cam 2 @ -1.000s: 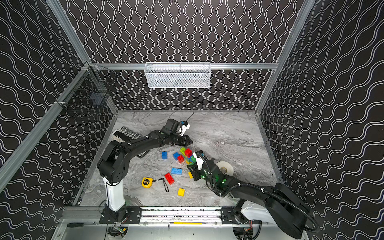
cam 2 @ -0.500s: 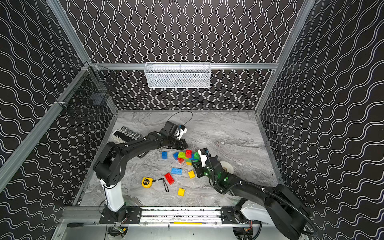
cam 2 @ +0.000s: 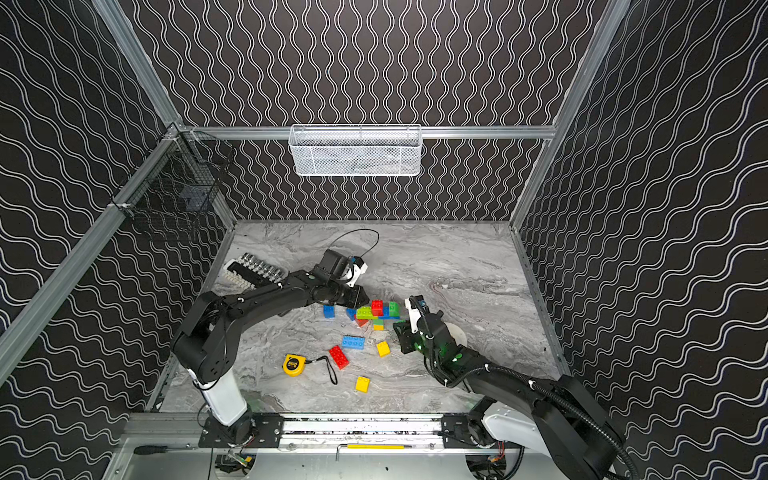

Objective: Assemble a fork with lego
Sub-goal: Adjust the lego brick at the center of the board.

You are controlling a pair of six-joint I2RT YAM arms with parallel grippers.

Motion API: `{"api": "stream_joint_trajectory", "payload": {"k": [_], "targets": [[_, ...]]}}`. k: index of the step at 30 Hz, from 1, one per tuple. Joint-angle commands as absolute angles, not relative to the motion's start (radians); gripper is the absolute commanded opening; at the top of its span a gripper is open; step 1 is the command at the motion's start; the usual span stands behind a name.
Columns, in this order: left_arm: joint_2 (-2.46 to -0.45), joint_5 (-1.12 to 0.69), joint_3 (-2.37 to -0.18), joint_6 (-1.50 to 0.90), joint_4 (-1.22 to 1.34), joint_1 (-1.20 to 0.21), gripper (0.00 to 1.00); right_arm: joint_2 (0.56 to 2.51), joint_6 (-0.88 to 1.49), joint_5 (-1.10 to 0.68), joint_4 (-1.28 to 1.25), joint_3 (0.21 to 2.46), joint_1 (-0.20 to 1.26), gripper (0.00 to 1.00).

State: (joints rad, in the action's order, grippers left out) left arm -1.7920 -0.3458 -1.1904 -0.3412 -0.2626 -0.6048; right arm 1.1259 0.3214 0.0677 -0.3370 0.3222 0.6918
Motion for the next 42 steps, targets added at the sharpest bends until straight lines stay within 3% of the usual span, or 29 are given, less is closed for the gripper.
{"api": "stream_joint_trajectory", "payload": {"k": [1, 28, 42], "targets": [[-1.771, -0.354, -1.165, -0.350, -0.241, -0.606, 0.21, 1.122, 0.324, 0.083, -0.326, 0.321, 0.680, 0.00], [-1.571, -0.299, -0.981, -0.423, -0.239, -0.676, 0.21, 1.317, 0.212, -0.106, -0.469, 0.462, 0.568, 0.00], [-1.496, -0.286, -0.874, -0.524, -0.113, -0.766, 0.21, 1.382, 0.088, -0.299, -0.498, 0.491, 0.487, 0.00]]}}
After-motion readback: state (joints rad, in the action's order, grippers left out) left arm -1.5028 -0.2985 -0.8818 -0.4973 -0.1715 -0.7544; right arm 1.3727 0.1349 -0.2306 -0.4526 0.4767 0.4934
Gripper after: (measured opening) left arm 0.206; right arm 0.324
